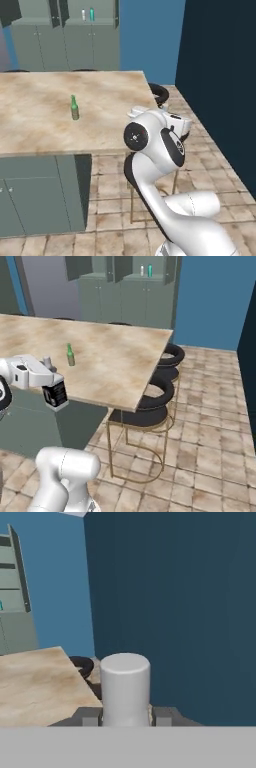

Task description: Sort all alcoholic drinks to one cabinet, and non-alcoholic drinks to the other.

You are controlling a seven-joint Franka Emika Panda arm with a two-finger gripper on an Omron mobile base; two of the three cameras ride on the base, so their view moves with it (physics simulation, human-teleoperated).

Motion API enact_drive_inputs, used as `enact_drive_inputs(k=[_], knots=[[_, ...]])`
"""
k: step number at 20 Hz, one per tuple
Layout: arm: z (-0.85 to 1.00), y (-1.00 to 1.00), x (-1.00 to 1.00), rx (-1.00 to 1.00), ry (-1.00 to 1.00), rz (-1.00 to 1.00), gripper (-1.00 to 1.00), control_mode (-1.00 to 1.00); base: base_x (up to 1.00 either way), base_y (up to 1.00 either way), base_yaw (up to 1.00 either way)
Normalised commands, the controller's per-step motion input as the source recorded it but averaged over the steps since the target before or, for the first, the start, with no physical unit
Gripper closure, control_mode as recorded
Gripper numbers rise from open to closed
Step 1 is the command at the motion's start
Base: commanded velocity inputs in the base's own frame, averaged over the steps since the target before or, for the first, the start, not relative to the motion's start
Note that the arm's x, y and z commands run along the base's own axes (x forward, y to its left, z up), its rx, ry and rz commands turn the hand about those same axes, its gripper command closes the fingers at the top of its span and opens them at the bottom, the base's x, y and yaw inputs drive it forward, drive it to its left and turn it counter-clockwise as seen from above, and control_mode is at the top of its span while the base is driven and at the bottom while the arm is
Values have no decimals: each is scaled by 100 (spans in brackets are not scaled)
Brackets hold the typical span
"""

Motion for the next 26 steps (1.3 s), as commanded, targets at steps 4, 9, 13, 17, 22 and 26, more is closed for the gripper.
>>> enact_drive_inputs(k=[4,9,13,17,22,26], knots=[[0,0,0,0,0,0,100,100,22,-78,28],[0,0,0,0,0,0,100,100,30,-73,28],[0,0,0,0,0,0,100,100,39,-69,29],[0,0,0,0,0,0,100,100,37,-71,29],[0,0,0,0,0,0,100,100,30,-75,28],[0,0,0,0,0,0,100,100,28,-77,28]])
